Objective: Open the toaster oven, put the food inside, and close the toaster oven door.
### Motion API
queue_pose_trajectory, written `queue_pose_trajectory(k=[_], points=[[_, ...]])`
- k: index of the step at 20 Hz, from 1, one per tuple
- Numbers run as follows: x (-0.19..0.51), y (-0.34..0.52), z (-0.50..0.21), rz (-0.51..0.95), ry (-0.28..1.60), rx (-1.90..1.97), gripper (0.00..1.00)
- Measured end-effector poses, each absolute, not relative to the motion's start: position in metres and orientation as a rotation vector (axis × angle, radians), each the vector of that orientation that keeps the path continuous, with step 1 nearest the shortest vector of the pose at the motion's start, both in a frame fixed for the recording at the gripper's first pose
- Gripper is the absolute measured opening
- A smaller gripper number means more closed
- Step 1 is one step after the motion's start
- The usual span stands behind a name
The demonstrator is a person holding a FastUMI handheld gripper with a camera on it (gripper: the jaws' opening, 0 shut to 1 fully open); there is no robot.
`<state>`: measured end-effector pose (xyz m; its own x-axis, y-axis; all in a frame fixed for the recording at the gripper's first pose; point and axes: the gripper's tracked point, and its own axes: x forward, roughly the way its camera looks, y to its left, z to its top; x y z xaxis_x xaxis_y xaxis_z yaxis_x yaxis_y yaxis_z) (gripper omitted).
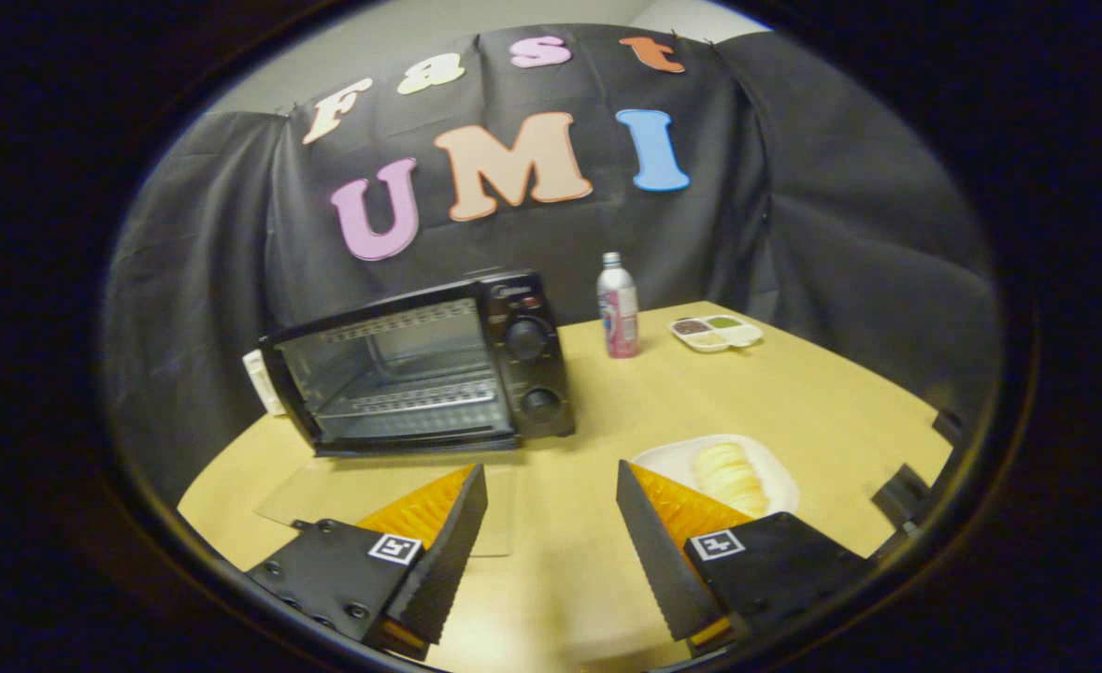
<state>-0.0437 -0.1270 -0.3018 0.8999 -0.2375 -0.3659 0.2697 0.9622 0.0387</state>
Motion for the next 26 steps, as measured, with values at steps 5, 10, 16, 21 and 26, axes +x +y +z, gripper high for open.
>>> queue_pose_trajectory(k=[5, 10, 16, 21, 26], points=[[-0.053, -0.204, -0.326, -0.385, 0.475, 0.039, 0.89], [-0.061, -0.235, -0.353, -0.423, 0.567, 0.062, 0.89], [-0.062, -0.235, -0.369, -0.409, 0.589, 0.094, 0.89], [-0.054, -0.225, -0.383, -0.383, 0.636, 0.019, 0.83], [-0.05, -0.219, -0.383, -0.378, 0.634, -0.014, 0.6]])
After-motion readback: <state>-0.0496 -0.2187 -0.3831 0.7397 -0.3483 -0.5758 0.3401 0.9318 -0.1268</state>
